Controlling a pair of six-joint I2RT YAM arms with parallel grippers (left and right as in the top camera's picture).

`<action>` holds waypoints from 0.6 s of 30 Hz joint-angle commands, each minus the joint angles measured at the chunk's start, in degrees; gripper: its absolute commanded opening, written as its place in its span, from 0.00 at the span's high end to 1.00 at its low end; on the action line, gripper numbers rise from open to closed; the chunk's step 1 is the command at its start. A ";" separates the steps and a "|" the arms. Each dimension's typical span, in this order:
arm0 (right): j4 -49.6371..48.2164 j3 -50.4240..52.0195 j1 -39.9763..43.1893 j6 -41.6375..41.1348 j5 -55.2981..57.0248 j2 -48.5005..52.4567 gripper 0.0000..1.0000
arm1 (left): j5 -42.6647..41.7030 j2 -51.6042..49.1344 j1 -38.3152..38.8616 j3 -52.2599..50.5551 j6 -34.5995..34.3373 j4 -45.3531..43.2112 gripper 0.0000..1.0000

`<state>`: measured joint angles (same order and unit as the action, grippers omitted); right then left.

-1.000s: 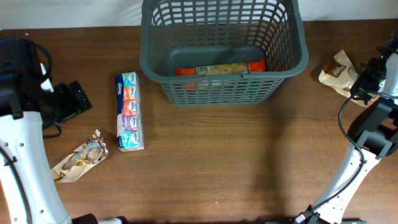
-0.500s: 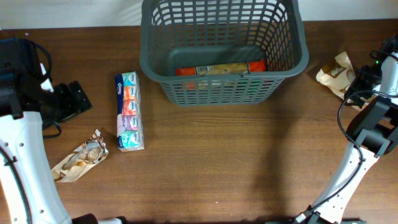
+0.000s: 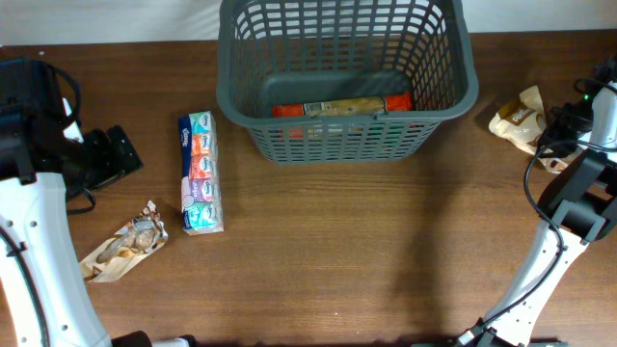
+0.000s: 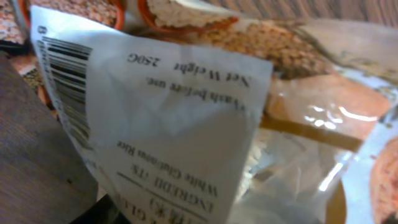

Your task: Pack container

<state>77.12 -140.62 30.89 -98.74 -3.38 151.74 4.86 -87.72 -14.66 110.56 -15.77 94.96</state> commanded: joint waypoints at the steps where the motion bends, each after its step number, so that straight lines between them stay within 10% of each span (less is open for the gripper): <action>1: 0.66 0.37 0.31 0.15 -2.16 1.75 0.50 | -0.15 -0.20 -0.31 -0.07 0.85 0.04 0.01; 8: 0.74 0.37 0.31 3.08 -4.79 1.75 0.84 | -0.15 -0.20 -0.31 -0.07 0.85 0.04 0.01; 18: 2.95 0.35 0.33 8.57 -12.74 1.70 0.96 | -0.15 -0.20 -0.31 -0.07 0.85 0.04 0.01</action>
<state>79.40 -141.12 31.46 -94.02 -11.07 151.72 4.86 -87.72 -14.66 110.56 -15.77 94.96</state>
